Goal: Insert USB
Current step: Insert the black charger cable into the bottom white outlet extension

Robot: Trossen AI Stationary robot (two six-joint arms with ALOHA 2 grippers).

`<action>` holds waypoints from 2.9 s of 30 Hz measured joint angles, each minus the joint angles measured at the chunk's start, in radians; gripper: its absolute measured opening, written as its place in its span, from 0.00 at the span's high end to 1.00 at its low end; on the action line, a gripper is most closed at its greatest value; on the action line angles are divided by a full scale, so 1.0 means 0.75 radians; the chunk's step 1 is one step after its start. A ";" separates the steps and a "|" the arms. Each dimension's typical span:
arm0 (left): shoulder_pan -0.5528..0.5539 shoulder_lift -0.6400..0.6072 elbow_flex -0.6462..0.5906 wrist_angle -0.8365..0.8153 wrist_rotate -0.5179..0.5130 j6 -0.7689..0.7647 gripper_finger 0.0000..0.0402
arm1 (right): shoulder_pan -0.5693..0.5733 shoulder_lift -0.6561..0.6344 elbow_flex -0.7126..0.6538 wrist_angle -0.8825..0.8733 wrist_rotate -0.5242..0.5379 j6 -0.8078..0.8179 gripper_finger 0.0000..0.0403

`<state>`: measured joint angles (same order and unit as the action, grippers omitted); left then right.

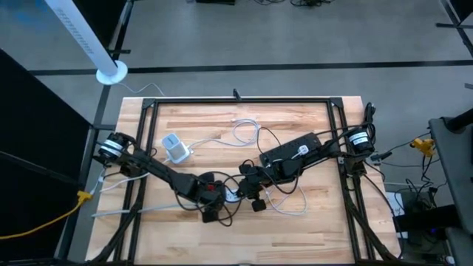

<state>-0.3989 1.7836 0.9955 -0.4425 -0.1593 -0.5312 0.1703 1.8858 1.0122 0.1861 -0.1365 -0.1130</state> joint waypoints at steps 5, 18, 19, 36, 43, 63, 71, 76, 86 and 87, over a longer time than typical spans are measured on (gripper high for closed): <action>-0.002 -0.001 -0.011 -0.002 0.001 -0.001 0.47 | 0.002 0.001 -0.002 0.014 -0.003 -0.001 0.87; -0.039 -0.004 -0.042 0.050 -0.023 -0.006 0.49 | -0.012 -0.098 -0.006 0.046 -0.106 -0.039 0.87; -0.051 -0.004 -0.047 0.062 -0.028 0.003 0.49 | -0.020 -0.116 -0.006 0.054 -0.162 -0.042 0.87; -0.175 -0.004 -0.079 0.170 0.053 0.403 0.49 | -0.180 -0.018 -0.007 0.423 -1.017 0.011 0.87; -0.156 -0.004 -0.080 0.170 0.152 0.386 0.49 | -0.173 0.143 -0.008 0.745 -1.079 0.067 0.87; -0.135 0.001 -0.084 0.254 0.198 0.303 0.49 | -0.110 0.415 0.037 1.262 -1.045 0.203 0.87; -0.125 0.006 -0.087 0.291 0.073 0.380 0.49 | -0.110 0.470 0.043 1.263 -1.086 0.090 0.87; -0.122 0.006 -0.087 0.298 0.087 0.496 0.49 | -0.111 0.498 0.042 1.257 -1.126 0.064 0.87; -0.083 0.005 -0.091 0.303 0.106 0.589 0.49 | -0.108 0.500 0.053 1.260 -1.113 0.041 0.87; -0.082 0.005 -0.091 0.302 0.106 0.589 0.49 | -0.108 0.500 0.053 1.261 -1.113 0.042 0.87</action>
<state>-0.4606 1.7870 0.9272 -0.2157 -0.0799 -0.0895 0.0895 2.2612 1.0523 1.1316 -0.9714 -0.0817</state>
